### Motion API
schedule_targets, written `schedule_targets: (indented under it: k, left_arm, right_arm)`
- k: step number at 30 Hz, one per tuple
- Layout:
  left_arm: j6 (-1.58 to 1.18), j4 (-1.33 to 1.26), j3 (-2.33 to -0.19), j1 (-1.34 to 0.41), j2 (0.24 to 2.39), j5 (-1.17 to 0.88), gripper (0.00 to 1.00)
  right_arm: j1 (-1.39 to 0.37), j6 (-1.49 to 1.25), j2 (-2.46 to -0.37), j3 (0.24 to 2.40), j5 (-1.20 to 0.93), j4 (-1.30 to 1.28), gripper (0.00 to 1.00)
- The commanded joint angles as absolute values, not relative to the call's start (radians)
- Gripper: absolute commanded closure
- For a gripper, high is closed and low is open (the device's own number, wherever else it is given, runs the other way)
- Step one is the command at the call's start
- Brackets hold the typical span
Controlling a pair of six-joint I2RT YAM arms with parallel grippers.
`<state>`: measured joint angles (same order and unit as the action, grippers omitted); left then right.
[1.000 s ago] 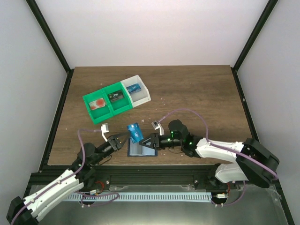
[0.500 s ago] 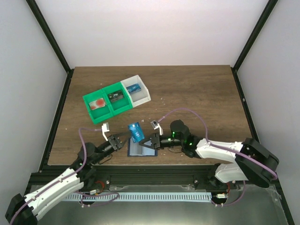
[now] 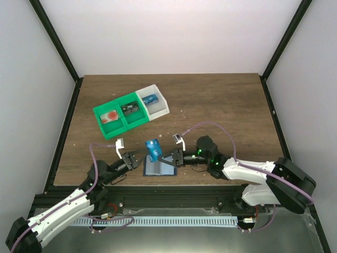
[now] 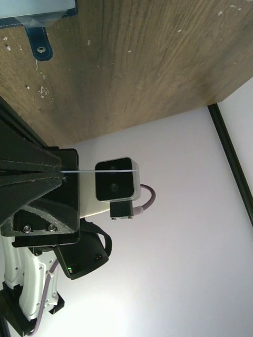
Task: Take the credit cards out of the card holder
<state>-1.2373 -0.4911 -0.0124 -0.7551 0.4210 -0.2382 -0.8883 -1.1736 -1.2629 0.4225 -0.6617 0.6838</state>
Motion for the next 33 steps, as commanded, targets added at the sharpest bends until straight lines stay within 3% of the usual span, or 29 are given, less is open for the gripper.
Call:
schedule_targets:
  k: [1, 7, 11, 13, 16, 20, 24, 33]
  left_arm:
    - [-1.23, -0.507, 0.074, -0.756, 0.421, -0.256, 1.0]
    - [-1.234, -0.529, 0.072, -0.755, 0.429, -0.269, 1.0]
    - [-1.23, -0.535, 0.068, -0.756, 0.437, -0.286, 1.0]
    - [-1.212, -0.506, 0.047, -0.756, 0.436, -0.296, 0.91]
    - [-1.16, -0.409, -0.003, -0.756, 0.422, -0.317, 0.69]
    - [-1.079, -0.285, -0.063, -0.756, 0.409, -0.401, 0.55]
    - [-1.011, -0.138, -0.132, -0.756, 0.397, -0.467, 0.5]
    - [-0.998, -0.17, -0.137, -0.754, 0.418, -0.712, 0.44]
  right_arm:
    - [-0.882, -1.181, -1.233, 0.434, -0.666, 0.721, 0.65]
    - [-0.88, -1.182, -1.238, 0.437, -0.674, 0.732, 0.76]
    - [-0.878, -1.146, -1.234, 0.441, -0.68, 0.732, 0.93]
    - [-0.868, -1.106, -1.226, 0.433, -0.693, 0.713, 0.99]
    - [-0.838, -1.054, -1.183, 0.383, -0.743, 0.73, 1.0]
    - [-0.815, -0.844, -1.129, 0.434, -0.869, 0.509, 1.0]
    - [-0.813, -0.6, -1.068, 0.496, -0.927, 0.225, 1.0]
    - [-0.813, -0.404, -1.096, 0.547, -1.019, 0.002, 1.0]
